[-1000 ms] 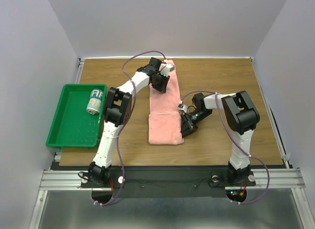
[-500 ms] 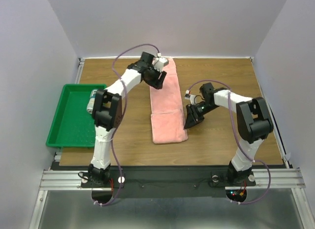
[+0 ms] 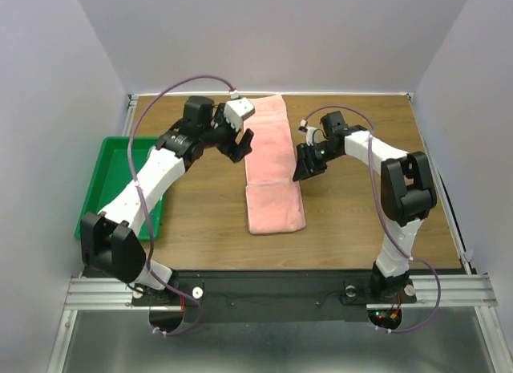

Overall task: Roll the towels
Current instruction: Fold the towel

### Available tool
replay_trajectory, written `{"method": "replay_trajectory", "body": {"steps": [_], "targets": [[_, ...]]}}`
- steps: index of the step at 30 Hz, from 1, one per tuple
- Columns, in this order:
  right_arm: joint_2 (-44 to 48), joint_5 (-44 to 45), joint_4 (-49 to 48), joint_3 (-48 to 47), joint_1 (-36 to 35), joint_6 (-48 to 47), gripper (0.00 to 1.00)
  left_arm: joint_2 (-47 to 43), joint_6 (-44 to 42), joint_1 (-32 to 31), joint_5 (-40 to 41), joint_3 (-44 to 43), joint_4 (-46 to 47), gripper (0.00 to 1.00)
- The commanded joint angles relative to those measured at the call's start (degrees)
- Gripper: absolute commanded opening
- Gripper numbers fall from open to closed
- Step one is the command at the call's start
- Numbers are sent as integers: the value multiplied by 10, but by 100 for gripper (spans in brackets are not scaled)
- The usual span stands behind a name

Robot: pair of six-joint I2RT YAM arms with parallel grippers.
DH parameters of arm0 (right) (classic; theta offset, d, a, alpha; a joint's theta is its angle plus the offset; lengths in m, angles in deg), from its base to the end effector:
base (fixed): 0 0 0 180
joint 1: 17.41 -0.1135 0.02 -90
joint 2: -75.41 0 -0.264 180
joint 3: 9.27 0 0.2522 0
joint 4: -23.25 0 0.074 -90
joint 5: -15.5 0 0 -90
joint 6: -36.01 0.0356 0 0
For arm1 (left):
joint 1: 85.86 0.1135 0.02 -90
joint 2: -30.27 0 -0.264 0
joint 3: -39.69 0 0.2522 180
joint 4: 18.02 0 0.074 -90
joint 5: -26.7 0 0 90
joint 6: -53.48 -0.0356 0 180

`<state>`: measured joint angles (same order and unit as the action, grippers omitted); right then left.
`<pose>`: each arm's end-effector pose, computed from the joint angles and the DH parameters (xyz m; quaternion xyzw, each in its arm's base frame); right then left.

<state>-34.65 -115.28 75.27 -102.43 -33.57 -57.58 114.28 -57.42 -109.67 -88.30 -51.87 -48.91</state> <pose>0.3664 0.1304 0.1940 -0.2208 0.8969 0.3592 0.1329 0.3050 -0.1510 0.3671 0.4202 0.7092 -0.1944 0.5317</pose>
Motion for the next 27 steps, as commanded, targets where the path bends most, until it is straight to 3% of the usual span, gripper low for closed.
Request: {"method": "replay_trajectory", "body": {"steps": [1, 7, 19, 22, 26, 27], "targets": [[-19, 32, -42, -50, -2, 34, 48, -61, -43, -1, -42, 70, 12, 86], [-55, -8, -42, -55, -3, 53, 47, -102, -67, -1, -28, 138, 17, 84], [-82, -21, -42, -52, -16, 55, 42, -124, -62, -2, -44, 166, 21, 83], [-80, -37, -41, -51, -16, 57, 33, -124, -61, -3, -38, 166, 23, 83], [-54, -36, -41, -38, -16, 64, 0, -127, -54, -3, -34, 166, 27, 81], [-46, -35, -41, -35, -15, 65, 1, -128, -54, -3, -36, 168, 27, 81]]}}
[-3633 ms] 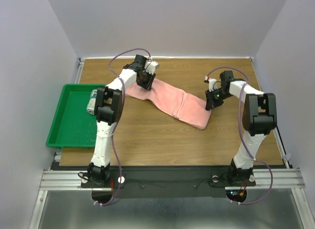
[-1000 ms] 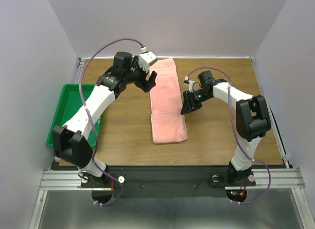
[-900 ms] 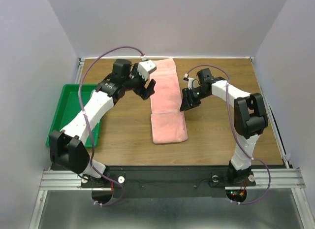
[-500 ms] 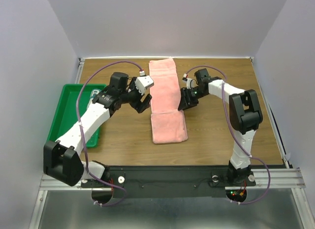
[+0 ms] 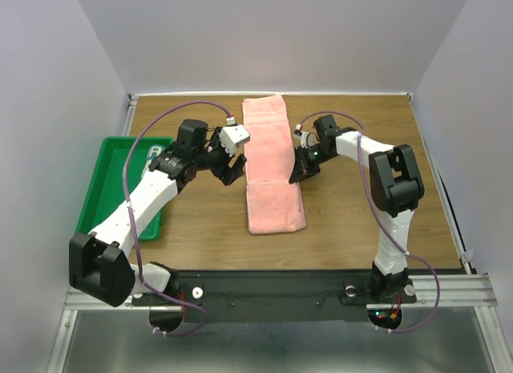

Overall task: Roll the towels
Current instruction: Fold the towel

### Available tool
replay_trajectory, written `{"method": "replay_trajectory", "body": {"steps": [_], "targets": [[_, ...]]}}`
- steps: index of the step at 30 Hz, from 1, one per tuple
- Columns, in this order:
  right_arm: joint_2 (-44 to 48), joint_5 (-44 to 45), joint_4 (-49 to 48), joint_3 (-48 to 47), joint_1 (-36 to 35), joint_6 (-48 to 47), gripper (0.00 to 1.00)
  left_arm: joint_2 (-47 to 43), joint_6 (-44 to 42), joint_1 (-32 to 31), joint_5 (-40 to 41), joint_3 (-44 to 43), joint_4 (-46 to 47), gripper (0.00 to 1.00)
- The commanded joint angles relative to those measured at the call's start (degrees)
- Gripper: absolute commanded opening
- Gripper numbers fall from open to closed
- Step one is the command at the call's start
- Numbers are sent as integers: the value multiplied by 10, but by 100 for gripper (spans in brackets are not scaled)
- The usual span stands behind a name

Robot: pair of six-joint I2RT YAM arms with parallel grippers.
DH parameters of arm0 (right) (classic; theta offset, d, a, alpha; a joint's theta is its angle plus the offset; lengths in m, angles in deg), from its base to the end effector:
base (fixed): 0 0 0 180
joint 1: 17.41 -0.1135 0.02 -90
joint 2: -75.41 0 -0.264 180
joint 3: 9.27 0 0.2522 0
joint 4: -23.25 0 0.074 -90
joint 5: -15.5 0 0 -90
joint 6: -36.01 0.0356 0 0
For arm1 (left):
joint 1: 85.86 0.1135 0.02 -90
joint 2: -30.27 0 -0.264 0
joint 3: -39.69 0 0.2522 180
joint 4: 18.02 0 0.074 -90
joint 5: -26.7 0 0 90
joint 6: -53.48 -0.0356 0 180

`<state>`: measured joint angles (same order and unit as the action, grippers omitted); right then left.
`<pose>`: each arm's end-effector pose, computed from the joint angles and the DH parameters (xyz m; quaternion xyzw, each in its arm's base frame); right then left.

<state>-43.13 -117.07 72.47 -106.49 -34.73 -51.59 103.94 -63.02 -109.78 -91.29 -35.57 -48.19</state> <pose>0.3885 0.1464 0.1592 -0.1801 0.9026 0.3795 0.0939 0.2587 -0.1330 0.3234 0.4671 0.7022 -0.1967 0.5001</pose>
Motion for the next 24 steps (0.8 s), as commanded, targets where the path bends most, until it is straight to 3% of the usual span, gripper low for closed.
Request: {"method": "replay_trajectory", "body": {"steps": [1, 10, 18, 19, 21, 23, 24], "targets": [[47, -15, -12, 9, -3, 4, 1, -29, 1, -2, -6, 8, 22, 81], [71, 5, -15, 31, -2, -14, 1, -31, -20, -12, -4, 32, 16, 79], [43, 41, -34, 41, 4, -19, 1, -31, -99, -91, 49, 88, 15, 77], [39, 41, -33, 40, 4, -20, 4, -30, -108, -118, 59, 106, 19, 76], [38, 31, -31, 35, 4, -19, 24, -29, -123, -150, 91, 125, 28, 76], [70, 9, -30, 36, 4, -20, 55, -27, -141, -187, 115, 152, 43, 75], [70, 6, -30, 37, 4, -19, 57, -26, -144, -194, 117, 157, 47, 75]]}}
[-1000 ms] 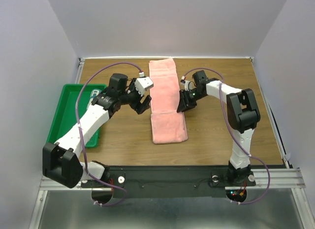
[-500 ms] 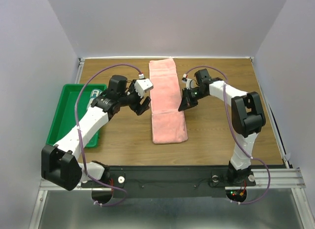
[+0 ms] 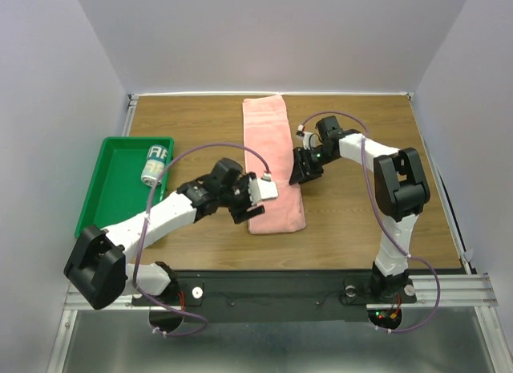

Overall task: Roll the towels
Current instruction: Fold the towel, then roll the towel

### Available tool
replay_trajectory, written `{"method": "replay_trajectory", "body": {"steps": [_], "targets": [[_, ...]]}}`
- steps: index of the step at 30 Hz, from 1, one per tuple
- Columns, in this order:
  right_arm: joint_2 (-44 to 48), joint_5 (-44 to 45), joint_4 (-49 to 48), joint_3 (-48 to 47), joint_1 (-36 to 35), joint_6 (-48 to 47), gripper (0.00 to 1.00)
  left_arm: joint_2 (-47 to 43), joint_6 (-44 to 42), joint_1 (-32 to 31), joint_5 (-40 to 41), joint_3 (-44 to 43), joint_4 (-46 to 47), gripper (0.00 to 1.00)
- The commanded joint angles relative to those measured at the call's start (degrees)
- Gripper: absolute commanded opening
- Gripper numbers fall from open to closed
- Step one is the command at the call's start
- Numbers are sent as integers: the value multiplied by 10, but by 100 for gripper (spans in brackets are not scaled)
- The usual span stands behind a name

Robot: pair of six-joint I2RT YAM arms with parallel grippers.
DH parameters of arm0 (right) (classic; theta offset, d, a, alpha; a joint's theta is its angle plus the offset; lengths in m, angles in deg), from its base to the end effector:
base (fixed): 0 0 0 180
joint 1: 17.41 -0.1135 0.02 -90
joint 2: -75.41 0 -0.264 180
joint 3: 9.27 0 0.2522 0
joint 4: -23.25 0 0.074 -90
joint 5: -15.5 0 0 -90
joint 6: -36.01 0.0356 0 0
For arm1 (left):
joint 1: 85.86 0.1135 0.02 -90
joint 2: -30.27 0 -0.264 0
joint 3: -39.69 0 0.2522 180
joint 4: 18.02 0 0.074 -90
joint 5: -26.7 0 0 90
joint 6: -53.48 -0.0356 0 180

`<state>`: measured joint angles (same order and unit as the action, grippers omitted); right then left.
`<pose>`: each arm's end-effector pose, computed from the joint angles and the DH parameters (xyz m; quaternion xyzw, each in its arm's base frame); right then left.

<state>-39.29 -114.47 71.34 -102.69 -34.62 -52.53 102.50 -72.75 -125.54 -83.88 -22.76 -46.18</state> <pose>0.3763 0.1405 0.1670 -0.1873 0.9075 0.3591 0.1115 0.2018 -0.1837 0.2561 0.6056 0.6489 -0.1734 0.4268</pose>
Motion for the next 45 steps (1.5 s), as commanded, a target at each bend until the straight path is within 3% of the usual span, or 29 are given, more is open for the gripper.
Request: {"method": "replay_trajectory", "body": {"steps": [1, 4, 6, 8, 10, 16, 24, 28, 34, 39, 43, 45], "targets": [[59, -20, -18, -2, 3, -8, 58, -10, -46, -43, 43, 32, 31, 75], [120, -23, -14, 12, 3, 4, 59, -7, -23, -46, 37, 33, 53, 75], [146, -48, -14, 29, 3, 13, 54, -6, 4, -44, 39, 21, 63, 75], [164, -107, -14, 58, 2, 30, 39, -4, 44, -31, 6, -3, 62, 75], [166, -161, -15, 82, -3, 36, 33, -9, 64, -22, -18, -11, 60, 75], [127, -198, -12, 172, -28, 23, 33, -18, 67, -15, -18, 3, 70, 75], [58, -134, 0, 187, -28, -3, 33, -35, 21, -21, -34, 27, 61, 75], [64, -151, 6, 184, -28, -5, 34, -36, -33, -77, 6, 67, 65, 75], [58, -128, 5, 194, -28, -7, 34, 15, -45, -196, 143, 130, 189, 78], [24, -126, 7, 186, -28, -9, 32, 66, -37, -228, 230, 127, 245, 78], [24, -127, 7, 191, -27, -27, 31, 85, -44, -248, 239, 133, 257, 73], [28, -136, 9, 189, -28, -27, 31, 97, -51, -261, 243, 140, 257, 65]]}}
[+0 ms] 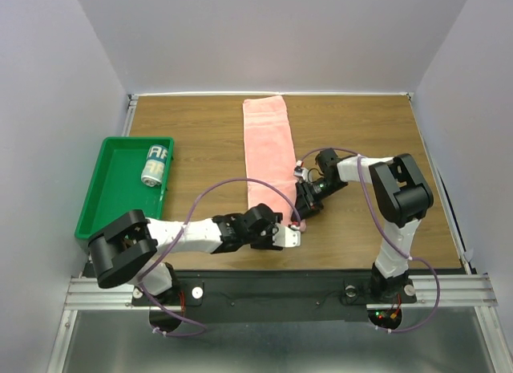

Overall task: Roll the towels
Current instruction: Roll the towel

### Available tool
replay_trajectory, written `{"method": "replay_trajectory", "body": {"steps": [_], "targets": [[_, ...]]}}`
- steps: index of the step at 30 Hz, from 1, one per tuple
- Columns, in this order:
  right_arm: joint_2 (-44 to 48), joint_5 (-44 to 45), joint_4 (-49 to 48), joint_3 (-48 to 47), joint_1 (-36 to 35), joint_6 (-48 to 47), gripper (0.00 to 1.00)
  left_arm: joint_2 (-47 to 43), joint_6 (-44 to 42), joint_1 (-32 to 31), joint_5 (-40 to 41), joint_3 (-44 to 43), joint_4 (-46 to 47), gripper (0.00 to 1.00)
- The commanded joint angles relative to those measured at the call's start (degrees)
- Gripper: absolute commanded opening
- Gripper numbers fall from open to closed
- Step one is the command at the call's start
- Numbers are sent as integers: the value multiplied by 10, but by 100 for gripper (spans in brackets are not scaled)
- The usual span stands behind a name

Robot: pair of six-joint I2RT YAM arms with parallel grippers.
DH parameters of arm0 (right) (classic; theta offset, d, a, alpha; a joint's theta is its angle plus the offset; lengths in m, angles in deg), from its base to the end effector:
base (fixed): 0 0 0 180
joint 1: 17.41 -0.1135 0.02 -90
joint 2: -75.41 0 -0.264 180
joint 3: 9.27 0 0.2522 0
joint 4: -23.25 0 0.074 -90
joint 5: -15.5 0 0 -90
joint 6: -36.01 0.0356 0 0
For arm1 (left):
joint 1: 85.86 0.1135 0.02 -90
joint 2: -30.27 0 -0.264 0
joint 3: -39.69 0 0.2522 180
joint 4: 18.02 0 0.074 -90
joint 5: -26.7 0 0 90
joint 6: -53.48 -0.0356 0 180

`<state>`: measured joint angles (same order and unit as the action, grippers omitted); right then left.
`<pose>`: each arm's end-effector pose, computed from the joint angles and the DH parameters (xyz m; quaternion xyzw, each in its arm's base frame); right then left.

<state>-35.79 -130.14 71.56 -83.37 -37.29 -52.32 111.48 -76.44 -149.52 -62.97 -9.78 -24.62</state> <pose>0.2948 0.1379 0.1137 0.1583 -0.8696 -0.4647 0.0524 0.1245 -0.2509 0.1737 0.7065 0.5577 -0.0871 0.4269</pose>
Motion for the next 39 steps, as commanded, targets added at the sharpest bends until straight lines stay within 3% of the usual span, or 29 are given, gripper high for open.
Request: {"method": "replay_trajectory", "body": {"steps": [1, 8, 15, 18, 19, 22, 28, 39], "targets": [[2, 18, 7, -6, -2, -28, 31, 11, -16, -26, 35, 12, 42, 58], [0, 4, 10, -6, -2, -28, 30, 11, -38, -67, 57, 56, 68, 57], [21, 1, 22, -20, -2, -45, 30, 58, -30, -74, 90, 49, 73, 35], [30, -2, 50, -37, -2, -63, 31, 63, -18, -74, 89, 49, 72, 20], [39, -3, 64, -55, -2, -69, 32, 65, -15, -74, 87, 47, 66, 11], [55, -17, 83, -97, -2, -98, 34, 62, -2, -74, 69, 41, 50, 0], [31, 13, 76, -223, -2, -82, 40, -7, 19, -74, -28, 26, -35, 0], [-86, 32, -6, -203, -41, -45, 36, -37, 68, -53, -153, -59, -143, 0]]}}
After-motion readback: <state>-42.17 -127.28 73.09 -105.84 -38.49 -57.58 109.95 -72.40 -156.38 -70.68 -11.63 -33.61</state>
